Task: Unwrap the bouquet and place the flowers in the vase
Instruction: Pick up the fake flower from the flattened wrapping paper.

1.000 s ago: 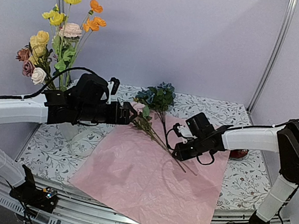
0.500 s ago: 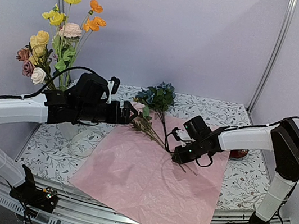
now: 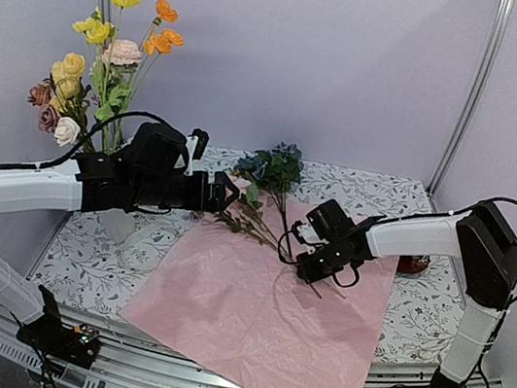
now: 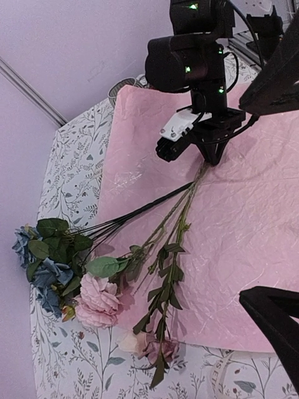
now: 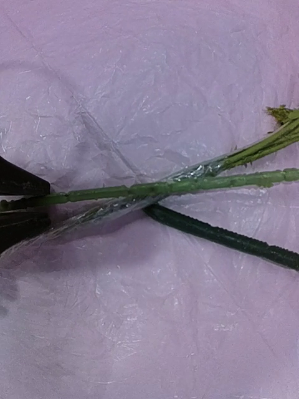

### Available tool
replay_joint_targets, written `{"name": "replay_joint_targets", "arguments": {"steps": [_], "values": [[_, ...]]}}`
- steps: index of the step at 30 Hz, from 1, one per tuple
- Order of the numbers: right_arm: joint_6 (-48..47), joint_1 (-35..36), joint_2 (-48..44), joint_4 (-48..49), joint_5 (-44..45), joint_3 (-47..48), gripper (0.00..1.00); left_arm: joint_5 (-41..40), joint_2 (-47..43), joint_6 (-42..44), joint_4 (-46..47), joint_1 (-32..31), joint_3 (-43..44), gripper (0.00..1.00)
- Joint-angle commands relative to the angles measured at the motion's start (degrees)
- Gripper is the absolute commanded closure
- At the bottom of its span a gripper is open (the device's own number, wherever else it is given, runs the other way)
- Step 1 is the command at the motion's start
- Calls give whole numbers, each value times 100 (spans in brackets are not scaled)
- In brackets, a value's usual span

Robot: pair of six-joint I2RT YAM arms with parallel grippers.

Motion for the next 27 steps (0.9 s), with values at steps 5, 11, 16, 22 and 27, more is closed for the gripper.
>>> {"name": "replay_joint_targets", "arguments": {"steps": [5, 11, 16, 22, 27], "values": [[-145, 171, 375, -455, 669, 348, 85, -27, -19, 81, -74, 56, 114, 2], [-179, 178, 622, -497, 646, 486, 82, -48, -76, 68, -78, 68, 57, 2], [-195, 178, 809, -480, 620, 683, 82, -83, -153, 60, -85, 65, -20, 2], [-134, 179, 548, -348, 606, 648, 95, -91, -193, 55, -76, 72, -43, 2], [-5, 178, -103, 120, 320, 407, 96, -48, -214, 51, -76, 76, -50, 2]]}}
